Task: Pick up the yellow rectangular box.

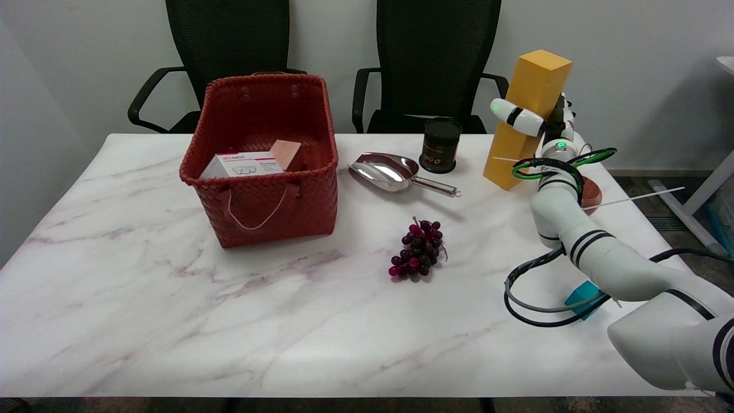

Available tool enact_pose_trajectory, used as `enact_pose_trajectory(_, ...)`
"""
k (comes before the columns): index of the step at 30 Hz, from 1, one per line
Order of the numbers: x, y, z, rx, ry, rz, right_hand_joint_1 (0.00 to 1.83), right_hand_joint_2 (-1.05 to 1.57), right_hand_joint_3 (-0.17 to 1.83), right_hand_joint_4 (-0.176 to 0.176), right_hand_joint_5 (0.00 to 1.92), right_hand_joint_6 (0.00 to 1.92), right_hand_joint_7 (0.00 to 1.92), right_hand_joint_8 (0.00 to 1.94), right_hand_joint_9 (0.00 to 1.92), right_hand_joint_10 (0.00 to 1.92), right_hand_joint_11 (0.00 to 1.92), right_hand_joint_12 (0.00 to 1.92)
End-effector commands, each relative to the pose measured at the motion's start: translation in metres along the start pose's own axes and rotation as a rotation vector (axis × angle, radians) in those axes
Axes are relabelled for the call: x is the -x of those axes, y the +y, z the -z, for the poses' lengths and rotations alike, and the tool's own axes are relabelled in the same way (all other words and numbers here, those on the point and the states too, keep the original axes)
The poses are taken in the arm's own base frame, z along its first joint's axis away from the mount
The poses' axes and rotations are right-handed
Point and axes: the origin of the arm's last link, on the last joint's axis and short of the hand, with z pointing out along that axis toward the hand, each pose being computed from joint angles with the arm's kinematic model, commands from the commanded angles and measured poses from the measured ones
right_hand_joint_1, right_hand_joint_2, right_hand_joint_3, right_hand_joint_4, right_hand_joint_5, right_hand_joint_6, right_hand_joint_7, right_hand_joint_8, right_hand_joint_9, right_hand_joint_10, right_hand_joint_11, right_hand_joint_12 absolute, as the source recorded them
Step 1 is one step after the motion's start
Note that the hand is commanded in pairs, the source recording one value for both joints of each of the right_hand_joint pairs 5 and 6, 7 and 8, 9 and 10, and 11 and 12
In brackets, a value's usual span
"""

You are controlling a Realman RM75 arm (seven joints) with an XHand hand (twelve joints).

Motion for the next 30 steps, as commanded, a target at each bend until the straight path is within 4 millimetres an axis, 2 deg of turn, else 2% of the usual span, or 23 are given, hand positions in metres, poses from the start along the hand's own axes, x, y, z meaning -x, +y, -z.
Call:
enact_pose_trajectory(1, 0.0018, -0.0005, -0.0026, 0.007, -0.007, -0.004, 1.20, 0.07, 0.61, 0.000, 0.00, 0.00, 0.00, 0.00, 0.00, 0.00, 0.00, 0.00)
enact_pose_trajectory(8, 0.0019, 0.0010, -0.0016, 0.009, -0.009, -0.038, 1.21, 0.09, 0.64, 0.000, 0.00, 0.00, 0.01, 0.01, 0.02, 0.02, 0.00, 0.00)
enact_pose_trajectory(14, 0.0028, 0.0034, -0.0002, 0.011, -0.015, -0.050, 1.21, 0.12, 0.68, 0.000, 0.00, 0.00, 0.27, 0.27, 0.20, 0.20, 0.01, 0.01)
enact_pose_trajectory(21, 0.0030, 0.0027, 0.0001, 0.008, -0.014, -0.052, 1.21, 0.15, 0.71, 0.000, 0.05, 0.05, 0.45, 0.45, 0.35, 0.35, 0.37, 0.37)
enact_pose_trajectory(30, 0.0025, 0.0027, 0.0005, 0.007, -0.015, -0.071, 1.23, 0.24, 0.72, 0.000, 0.25, 0.25, 0.64, 0.64, 0.51, 0.51, 0.57, 0.57)
